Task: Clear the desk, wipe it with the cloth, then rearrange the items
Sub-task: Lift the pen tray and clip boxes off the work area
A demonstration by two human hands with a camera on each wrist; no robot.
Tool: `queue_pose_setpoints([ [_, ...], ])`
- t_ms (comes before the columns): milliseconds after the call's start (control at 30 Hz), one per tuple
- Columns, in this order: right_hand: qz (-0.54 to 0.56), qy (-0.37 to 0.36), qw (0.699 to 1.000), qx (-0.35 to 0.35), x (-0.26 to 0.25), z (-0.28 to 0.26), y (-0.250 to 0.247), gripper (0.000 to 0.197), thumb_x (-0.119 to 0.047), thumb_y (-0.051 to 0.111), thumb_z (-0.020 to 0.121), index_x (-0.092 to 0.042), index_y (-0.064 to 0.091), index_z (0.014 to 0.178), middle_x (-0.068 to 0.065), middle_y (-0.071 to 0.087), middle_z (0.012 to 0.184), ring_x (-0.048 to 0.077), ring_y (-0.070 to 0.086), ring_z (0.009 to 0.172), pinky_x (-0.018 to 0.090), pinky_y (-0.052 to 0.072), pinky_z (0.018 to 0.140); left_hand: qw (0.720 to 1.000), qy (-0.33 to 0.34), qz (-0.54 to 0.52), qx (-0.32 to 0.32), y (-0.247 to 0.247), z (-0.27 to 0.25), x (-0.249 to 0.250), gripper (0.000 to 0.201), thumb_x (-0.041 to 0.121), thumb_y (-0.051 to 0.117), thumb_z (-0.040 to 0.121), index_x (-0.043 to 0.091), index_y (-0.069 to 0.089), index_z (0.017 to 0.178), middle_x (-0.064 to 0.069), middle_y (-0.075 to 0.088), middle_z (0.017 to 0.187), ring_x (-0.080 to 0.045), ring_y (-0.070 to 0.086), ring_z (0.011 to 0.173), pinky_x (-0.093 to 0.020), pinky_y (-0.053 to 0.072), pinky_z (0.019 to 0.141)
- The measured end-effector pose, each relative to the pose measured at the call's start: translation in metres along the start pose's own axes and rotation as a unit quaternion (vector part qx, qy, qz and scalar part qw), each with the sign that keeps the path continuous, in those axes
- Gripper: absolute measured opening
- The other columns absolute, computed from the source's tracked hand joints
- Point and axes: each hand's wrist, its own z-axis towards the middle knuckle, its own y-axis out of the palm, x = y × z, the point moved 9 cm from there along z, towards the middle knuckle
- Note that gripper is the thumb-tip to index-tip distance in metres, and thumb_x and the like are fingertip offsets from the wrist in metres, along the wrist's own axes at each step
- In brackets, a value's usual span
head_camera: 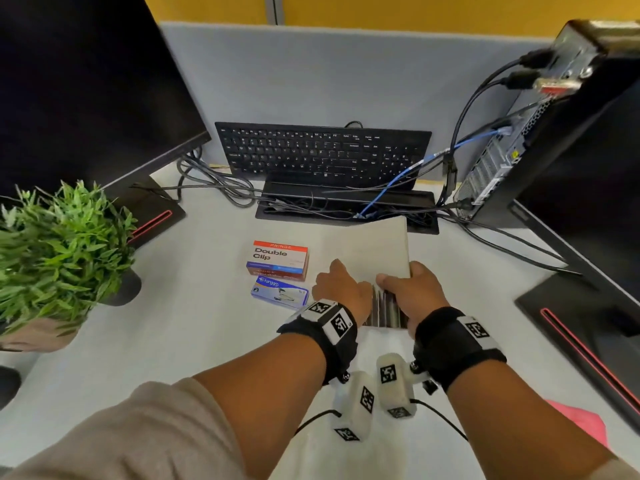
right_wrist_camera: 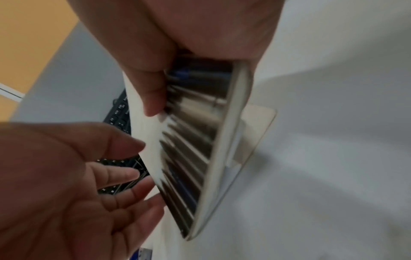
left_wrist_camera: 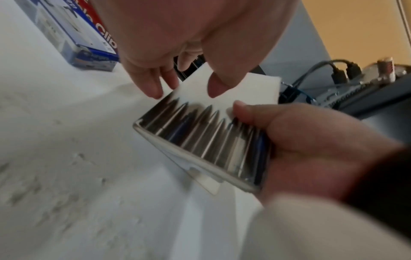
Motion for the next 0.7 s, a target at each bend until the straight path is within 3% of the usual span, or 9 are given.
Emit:
queue_pose_setpoints([
  [67,0.050,-0.009,0.999,-0.014,-0.007,-0.011,-0.008,0.019,-0.011,0.073,0.082,-0.019,0.060,0.093,0.011,0.071,0.101,0.030,0.069,0.095,0.048,0.057,0.088,0.996,-0.004,-0.085,-0.014,-0.004,-0.004,0.003,0.069,0.035,0.054,0.087,0.015,0.023,0.145,-0.015,0.042,0.140,-0.031,0.050,0.122,-0.036,0.045,0.089],
  [133,0.069,-0.030,0.997,-0.022,-0.018,-0.021,-0.018,0.020,-0.008,0.073,0.083,-0.015,0.061,0.098,0.012,0.072,0.102,0.031,0.070,0.096,0.050,0.056,0.088,0.985,0.002,-0.167,-0.033,-0.009,-0.010,0.006,0.067,0.035,0.057,0.083,0.013,0.033,0.141,-0.012,0.050,0.135,-0.027,0.055,0.112,-0.031,0.045,0.083],
  [200,0.077,-0.050,0.995,-0.035,-0.029,-0.033,-0.024,0.025,-0.006,0.073,0.082,-0.013,0.061,0.103,0.012,0.072,0.103,0.031,0.070,0.095,0.052,0.056,0.088,0.973,0.026,-0.223,-0.047,-0.020,-0.017,0.007,0.037,0.032,0.058,0.084,0.012,0.051,0.114,-0.008,0.061,0.108,-0.023,0.056,0.093,-0.032,0.048,0.083],
  [267,0.089,-0.062,0.993,-0.045,-0.040,-0.046,-0.027,0.030,-0.005,0.073,0.082,-0.014,0.060,0.107,0.010,0.072,0.106,0.029,0.071,0.096,0.051,0.057,0.088,0.953,0.046,-0.291,-0.073,-0.030,-0.029,0.007,0.014,0.029,0.059,0.087,0.020,0.049,0.092,0.003,0.057,0.087,-0.022,0.057,0.089,-0.036,0.050,0.084],
  [367,0.100,-0.082,0.989,-0.070,-0.061,-0.072,-0.021,0.051,-0.012,0.080,0.075,-0.017,0.054,0.119,0.009,0.069,0.115,0.029,0.070,0.100,0.051,0.057,0.086,0.900,0.069,-0.405,-0.145,-0.049,-0.058,0.003,0.007,0.030,0.060,0.088,0.028,0.055,0.084,0.004,0.064,0.084,-0.021,0.065,0.086,-0.035,0.052,0.071],
  [433,0.117,-0.100,0.982,-0.113,-0.080,-0.097,0.002,0.049,-0.014,0.077,0.078,-0.022,0.055,0.121,0.009,0.071,0.114,0.028,0.072,0.098,0.048,0.059,0.083,0.884,0.069,-0.434,-0.160,-0.072,-0.073,-0.017,0.008,0.031,0.059,0.090,0.030,0.058,0.081,0.007,0.065,0.082,-0.017,0.062,0.083,-0.031,0.047,0.071],
  [500,0.137,-0.100,0.965,-0.199,-0.094,-0.130,0.046,0.033,-0.008,0.061,0.090,-0.022,0.060,0.120,0.008,0.073,0.112,0.029,0.071,0.099,0.046,0.059,0.083,0.882,0.064,-0.443,-0.146,-0.100,-0.084,-0.053,0.009,0.033,0.056,0.092,0.028,0.062,0.088,0.008,0.065,0.085,-0.016,0.058,0.085,-0.031,0.045,0.078],
  [600,0.126,-0.066,0.951,-0.275,-0.087,-0.178,0.121,0.032,-0.005,0.052,0.095,-0.014,0.061,0.124,0.011,0.072,0.116,0.033,0.068,0.106,0.052,0.050,0.096,0.889,0.027,-0.448,-0.085,-0.147,-0.102,-0.135,0.040,0.036,0.059,0.091,0.024,0.051,0.128,0.007,0.058,0.116,-0.015,0.051,0.114,-0.033,0.038,0.104],
  [700,0.115,-0.028,0.947,-0.298,-0.060,-0.223,0.201,0.032,0.000,0.052,0.095,-0.009,0.061,0.125,0.010,0.072,0.116,0.030,0.068,0.107,0.046,0.050,0.095,0.885,-0.036,-0.461,-0.064,-0.180,-0.126,-0.239,0.050,0.036,0.071,0.080,0.017,0.055,0.124,0.003,0.066,0.113,-0.022,0.059,0.114,-0.037,0.046,0.104],
])
